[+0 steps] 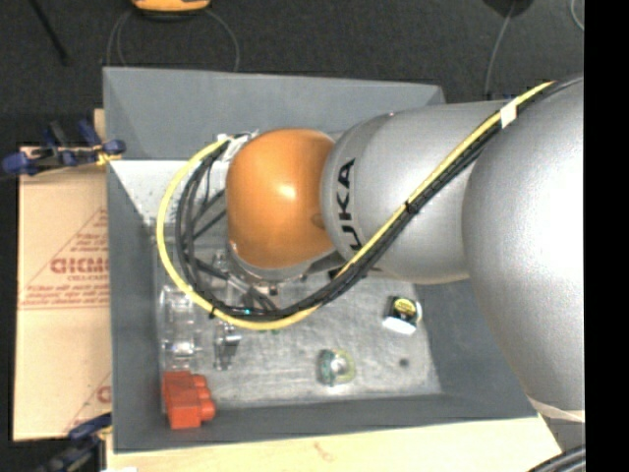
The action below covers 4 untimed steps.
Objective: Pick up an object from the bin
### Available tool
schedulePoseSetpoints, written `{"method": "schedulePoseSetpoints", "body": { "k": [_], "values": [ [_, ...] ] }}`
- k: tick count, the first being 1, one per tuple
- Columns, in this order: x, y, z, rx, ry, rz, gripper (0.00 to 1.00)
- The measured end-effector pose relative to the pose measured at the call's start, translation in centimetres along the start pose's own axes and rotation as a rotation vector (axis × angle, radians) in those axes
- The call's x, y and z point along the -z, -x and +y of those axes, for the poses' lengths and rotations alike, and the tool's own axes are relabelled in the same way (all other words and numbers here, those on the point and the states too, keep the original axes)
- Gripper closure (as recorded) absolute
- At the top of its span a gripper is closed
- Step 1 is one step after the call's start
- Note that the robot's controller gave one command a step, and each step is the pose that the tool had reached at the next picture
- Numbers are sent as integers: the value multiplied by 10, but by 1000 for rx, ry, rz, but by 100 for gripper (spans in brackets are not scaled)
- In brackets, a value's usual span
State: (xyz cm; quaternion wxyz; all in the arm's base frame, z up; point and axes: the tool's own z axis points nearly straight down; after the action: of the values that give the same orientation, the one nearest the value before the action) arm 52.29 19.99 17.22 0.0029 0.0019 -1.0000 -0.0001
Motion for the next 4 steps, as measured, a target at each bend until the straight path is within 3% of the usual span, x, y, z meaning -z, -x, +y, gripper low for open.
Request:
{"method": "schedulePoseSetpoints", "body": {
  "k": [1,2,3,4],
  "values": [
    [-48,-27,23,78,0,-17,0],
    [-88,-34,33,213,0,-18,0],
    [-94,-33,30,338,-8,-36,0],
    [24,-44,14,140,2,-14,0]
  ]
}}
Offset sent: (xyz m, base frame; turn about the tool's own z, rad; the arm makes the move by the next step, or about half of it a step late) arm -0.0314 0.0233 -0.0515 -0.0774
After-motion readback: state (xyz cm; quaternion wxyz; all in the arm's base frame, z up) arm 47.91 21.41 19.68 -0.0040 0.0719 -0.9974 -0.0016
